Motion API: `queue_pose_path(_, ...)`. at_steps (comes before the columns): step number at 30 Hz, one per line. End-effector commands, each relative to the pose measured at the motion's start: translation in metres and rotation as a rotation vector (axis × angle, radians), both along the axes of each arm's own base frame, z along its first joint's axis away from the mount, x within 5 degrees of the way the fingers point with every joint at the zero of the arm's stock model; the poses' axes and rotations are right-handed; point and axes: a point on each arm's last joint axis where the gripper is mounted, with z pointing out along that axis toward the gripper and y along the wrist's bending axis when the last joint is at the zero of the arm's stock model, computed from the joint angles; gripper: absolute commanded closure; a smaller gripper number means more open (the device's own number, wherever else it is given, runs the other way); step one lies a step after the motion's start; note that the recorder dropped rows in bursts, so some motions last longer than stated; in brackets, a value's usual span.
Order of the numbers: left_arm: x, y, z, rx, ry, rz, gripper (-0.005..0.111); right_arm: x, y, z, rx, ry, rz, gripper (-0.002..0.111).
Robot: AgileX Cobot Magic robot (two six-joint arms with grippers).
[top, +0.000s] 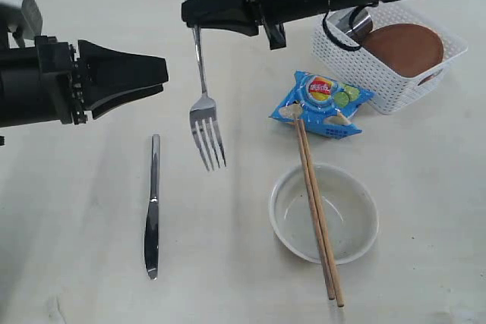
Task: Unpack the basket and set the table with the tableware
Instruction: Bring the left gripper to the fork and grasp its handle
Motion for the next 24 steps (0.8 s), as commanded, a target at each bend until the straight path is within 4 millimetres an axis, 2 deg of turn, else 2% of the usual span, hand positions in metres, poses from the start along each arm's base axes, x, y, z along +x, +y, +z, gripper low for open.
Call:
queue_pose_path(1, 0.002, 0.0, 0.003, -0.019, -0.006, 0.009, 0.065, -0.002, 0.017, -0.007, 0.083, 0.03, 0.026, 0.109)
queue_pose_path(12, 0.002, 0.0, 0.002, -0.015, -0.006, 0.004, 0.065, -0.012, 0.04, -0.012, 0.13, 0.031, 0.059, 0.109)
queue_pose_path(17, 0.001, 0.0, 0.002, -0.015, -0.004, 0.001, 0.065, -0.014, 0.041, -0.009, 0.16, 0.043, 0.071, 0.109)
queue_pose_path(21, -0.005, -0.013, 0.002, -0.016, -0.009, -0.061, 0.065, -0.013, 0.041, -0.01, 0.158, 0.04, 0.07, 0.109)
queue_pose_path(24, -0.005, -0.014, 0.003, -0.03, -0.008, -0.048, 0.065, -0.013, 0.041, -0.01, 0.158, 0.04, 0.07, 0.109)
